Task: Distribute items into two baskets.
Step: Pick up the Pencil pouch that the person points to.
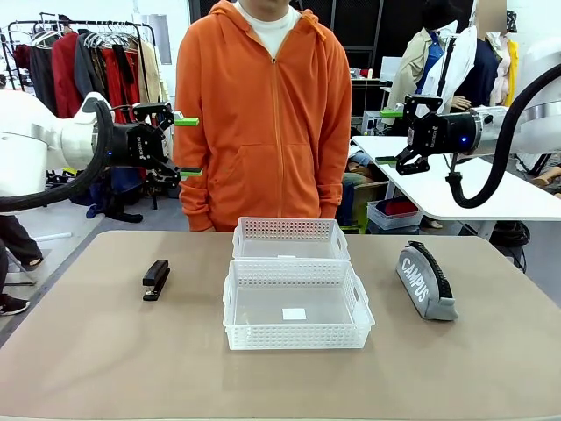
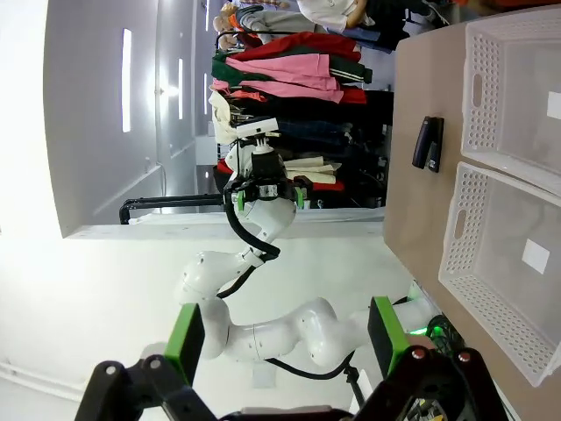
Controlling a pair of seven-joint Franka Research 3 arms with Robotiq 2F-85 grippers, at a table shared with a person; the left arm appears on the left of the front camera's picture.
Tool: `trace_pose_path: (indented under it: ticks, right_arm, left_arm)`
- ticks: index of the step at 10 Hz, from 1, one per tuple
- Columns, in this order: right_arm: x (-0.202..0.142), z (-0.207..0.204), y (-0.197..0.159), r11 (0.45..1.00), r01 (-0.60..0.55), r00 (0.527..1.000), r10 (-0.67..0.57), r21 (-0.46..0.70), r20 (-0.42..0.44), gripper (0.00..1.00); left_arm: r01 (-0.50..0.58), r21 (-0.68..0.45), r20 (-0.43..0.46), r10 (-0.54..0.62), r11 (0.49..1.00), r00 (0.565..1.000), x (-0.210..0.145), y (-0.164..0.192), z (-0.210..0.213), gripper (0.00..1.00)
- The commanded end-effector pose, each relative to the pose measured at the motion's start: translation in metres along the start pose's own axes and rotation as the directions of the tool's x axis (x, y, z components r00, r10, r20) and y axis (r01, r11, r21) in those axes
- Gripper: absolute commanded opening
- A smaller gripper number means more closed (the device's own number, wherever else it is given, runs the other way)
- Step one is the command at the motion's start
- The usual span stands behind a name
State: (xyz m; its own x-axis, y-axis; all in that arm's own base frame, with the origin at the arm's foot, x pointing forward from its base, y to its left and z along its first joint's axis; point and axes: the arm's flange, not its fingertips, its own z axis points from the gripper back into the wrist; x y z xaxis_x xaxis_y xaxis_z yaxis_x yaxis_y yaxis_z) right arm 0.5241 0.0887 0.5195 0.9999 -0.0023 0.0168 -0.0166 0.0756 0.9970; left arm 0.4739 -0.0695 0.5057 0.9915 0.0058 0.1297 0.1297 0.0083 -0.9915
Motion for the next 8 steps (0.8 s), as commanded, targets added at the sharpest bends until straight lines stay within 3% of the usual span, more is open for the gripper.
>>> trace_pose_path:
  ticks: [1, 8]
  right_arm:
    - [0.0004, -0.0003, 0.0018, 1.0, 0.0, 1.0, 0.0, 0.009, 0.003, 1.0]
    - [0.0004, -0.0003, 0.0018, 1.0, 0.0, 1.0, 0.0, 0.009, 0.003, 1.0]
  left_arm:
    - [0.001, 0.0, 0.002, -0.001, 1.0, 1.0, -0.0002, -0.0008, 0.0004, 1.0]
    - [0.001, 0.0, 0.002, -0.001, 1.0, 1.0, -0.0002, -0.0008, 0.0004, 1.0]
